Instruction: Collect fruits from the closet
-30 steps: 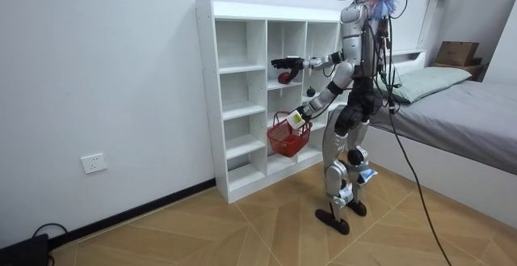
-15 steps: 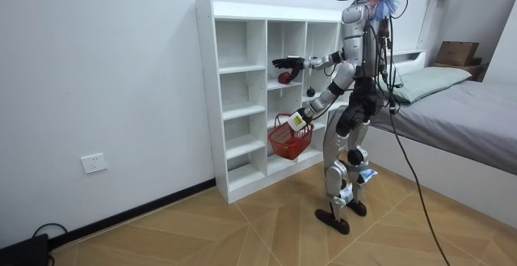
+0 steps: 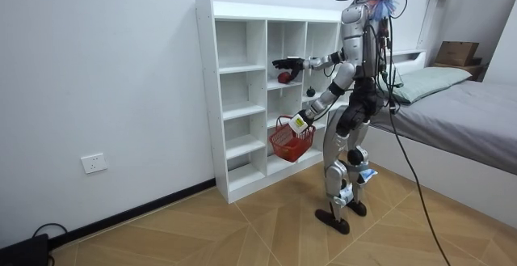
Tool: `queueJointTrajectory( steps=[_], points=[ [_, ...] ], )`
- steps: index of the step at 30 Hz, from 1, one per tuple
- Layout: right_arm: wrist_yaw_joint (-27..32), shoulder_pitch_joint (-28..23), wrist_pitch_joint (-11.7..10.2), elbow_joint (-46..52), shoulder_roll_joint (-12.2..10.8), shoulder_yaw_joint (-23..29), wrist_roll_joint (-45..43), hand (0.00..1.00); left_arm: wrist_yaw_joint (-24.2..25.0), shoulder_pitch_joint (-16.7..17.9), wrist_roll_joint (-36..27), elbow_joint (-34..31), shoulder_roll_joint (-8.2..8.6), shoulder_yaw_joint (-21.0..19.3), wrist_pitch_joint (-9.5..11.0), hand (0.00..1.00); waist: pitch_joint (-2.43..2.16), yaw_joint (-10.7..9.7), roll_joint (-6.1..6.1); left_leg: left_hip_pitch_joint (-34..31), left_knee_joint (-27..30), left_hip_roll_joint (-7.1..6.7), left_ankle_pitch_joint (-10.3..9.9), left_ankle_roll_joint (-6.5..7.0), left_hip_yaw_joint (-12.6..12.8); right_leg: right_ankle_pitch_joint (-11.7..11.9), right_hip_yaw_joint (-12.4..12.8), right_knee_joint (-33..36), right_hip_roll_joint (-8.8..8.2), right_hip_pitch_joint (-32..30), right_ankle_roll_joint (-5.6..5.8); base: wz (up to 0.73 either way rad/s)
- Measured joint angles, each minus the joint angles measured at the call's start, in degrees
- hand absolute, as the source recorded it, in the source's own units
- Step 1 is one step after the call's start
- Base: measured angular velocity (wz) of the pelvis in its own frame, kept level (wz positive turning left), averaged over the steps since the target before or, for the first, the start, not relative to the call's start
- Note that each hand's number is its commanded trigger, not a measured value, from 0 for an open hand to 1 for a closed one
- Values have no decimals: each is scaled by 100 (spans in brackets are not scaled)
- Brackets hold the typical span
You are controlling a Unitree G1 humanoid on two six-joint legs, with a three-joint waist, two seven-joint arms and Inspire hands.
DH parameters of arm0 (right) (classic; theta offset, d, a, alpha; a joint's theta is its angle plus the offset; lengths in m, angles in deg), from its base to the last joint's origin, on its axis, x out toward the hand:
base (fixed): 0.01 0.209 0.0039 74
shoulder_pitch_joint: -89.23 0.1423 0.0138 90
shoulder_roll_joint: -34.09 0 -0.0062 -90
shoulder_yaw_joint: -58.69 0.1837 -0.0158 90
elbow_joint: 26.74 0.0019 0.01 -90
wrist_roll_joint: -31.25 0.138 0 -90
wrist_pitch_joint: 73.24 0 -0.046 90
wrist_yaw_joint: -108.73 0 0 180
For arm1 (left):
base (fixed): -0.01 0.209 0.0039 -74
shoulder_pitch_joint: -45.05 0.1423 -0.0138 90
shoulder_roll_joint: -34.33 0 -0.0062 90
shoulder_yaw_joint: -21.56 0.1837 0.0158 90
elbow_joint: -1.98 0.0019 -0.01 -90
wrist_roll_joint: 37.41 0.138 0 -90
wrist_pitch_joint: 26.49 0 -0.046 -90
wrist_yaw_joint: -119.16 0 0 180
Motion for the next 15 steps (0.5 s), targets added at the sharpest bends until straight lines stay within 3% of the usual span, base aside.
queueJointTrajectory(
  steps=[15],
  points=[
    [-374, 460, -10, -886, 26, 41, 1129, 0, 1, -19, 221, -7, -3, 9, -26, 100, -4, 109, 6, -3, -59, -10, 31, 13, -3, 1, -75, -6, -26, -6, 2, 1]
  ],
)
